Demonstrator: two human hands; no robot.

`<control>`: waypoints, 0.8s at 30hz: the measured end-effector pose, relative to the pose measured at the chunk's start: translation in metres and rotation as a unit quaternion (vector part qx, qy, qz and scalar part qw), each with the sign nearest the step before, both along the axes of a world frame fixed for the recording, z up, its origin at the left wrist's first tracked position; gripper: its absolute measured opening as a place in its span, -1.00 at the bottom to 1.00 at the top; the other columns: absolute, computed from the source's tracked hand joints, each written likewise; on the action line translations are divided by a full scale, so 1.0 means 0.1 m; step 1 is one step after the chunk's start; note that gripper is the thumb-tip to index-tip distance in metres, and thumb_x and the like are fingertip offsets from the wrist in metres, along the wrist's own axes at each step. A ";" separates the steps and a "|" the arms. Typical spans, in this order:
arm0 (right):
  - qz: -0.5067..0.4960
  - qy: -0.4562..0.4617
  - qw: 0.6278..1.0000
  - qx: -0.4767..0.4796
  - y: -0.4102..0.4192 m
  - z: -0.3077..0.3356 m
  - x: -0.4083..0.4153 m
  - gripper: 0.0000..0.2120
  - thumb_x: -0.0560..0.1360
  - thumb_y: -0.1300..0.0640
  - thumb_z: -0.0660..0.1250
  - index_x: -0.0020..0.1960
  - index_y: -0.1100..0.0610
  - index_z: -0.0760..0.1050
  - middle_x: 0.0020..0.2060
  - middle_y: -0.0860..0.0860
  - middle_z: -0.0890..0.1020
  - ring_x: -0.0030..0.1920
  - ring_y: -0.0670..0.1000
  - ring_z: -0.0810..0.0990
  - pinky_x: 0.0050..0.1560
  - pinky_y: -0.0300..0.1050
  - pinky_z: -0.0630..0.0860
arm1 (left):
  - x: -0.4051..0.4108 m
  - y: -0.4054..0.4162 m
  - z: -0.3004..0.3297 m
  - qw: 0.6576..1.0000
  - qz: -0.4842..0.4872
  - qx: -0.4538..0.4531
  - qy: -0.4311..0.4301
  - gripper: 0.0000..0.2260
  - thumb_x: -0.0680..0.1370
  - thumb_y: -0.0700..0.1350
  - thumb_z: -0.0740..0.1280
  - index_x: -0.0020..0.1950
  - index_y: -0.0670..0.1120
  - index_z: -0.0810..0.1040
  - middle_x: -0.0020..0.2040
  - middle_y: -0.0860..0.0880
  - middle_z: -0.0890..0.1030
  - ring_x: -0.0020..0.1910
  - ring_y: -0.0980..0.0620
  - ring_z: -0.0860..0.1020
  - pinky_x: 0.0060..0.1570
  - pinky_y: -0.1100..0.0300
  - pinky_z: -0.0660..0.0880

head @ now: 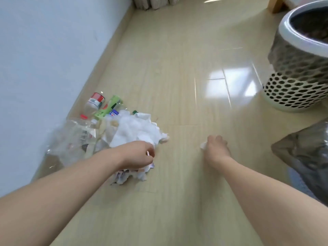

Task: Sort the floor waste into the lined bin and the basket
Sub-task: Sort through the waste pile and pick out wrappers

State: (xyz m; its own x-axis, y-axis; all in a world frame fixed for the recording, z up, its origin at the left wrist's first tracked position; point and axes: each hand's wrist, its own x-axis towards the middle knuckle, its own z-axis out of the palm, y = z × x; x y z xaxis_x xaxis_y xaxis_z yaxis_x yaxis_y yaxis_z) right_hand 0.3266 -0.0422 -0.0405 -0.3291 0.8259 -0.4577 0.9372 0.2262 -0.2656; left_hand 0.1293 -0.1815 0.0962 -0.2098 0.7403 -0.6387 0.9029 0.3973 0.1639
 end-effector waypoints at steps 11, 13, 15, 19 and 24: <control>0.356 0.060 0.915 -0.182 -1.98 0.91 -1.78 -0.74 0.50 0.33 0.13 0.10 0.25 0.52 -0.15 0.13 0.56 -0.19 0.09 0.53 -0.29 -0.14 0.49 | -1.47 -2.07 -0.01 0.976 0.211 -0.050 0.025 -0.82 0.56 -0.14 0.18 0.09 -0.06 0.53 -0.06 0.04 0.56 -0.19 0.13 0.51 -0.27 0.32 0.40; 0.377 0.089 0.907 -0.162 -2.15 1.11 -2.10 -0.72 0.52 0.30 0.14 0.14 0.22 0.54 -0.02 0.13 0.59 -0.10 0.12 0.55 -0.20 -0.10 0.52 | -1.64 -2.33 -0.22 0.967 0.252 -0.039 0.029 -0.78 0.55 -0.14 0.17 0.15 -0.05 0.51 0.02 0.02 0.57 -0.10 0.06 0.53 -0.17 0.22 0.44; 0.402 0.086 0.901 -0.139 -2.24 1.19 -2.30 -0.71 0.54 0.29 0.13 0.17 0.21 0.53 0.10 0.13 0.59 0.06 0.14 0.56 0.03 -0.02 0.55 | -1.72 -2.44 -0.48 0.952 0.304 0.007 0.022 -0.69 0.55 -0.16 0.15 0.28 -0.04 0.45 0.03 -0.02 0.58 -0.10 0.01 0.54 -0.20 0.19 0.44; 0.391 0.045 0.910 -0.127 -2.28 1.03 -2.54 -0.69 0.51 0.32 0.10 0.17 0.21 0.52 0.11 0.14 0.58 0.09 0.14 0.56 0.03 -0.04 0.54 | -1.84 -2.45 -0.98 0.952 0.288 0.088 0.048 -0.60 0.57 -0.13 0.12 0.41 0.03 0.38 0.16 -0.04 0.57 0.06 -0.06 0.56 -0.05 0.13 0.50; 0.348 -0.009 0.928 -0.134 -2.15 0.76 -2.50 -0.78 0.49 0.32 0.09 -0.01 0.15 0.47 0.10 0.11 0.56 -0.06 0.09 0.50 -0.12 -0.12 0.47 | -1.78 -2.07 -1.36 0.981 0.161 0.087 0.071 -0.45 0.58 -0.01 0.12 0.55 0.08 0.04 0.25 -0.10 0.51 0.16 -0.18 0.53 -0.02 0.05 0.46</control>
State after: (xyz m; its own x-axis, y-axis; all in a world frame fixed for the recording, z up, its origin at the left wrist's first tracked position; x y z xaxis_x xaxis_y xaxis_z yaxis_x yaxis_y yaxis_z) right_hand 0.0762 -0.2572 0.0356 -0.7305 0.2721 -0.6264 0.5935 0.7067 -0.3851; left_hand -0.0483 -0.3882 -0.0394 -0.5285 0.7167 -0.4550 0.7542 0.6424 0.1359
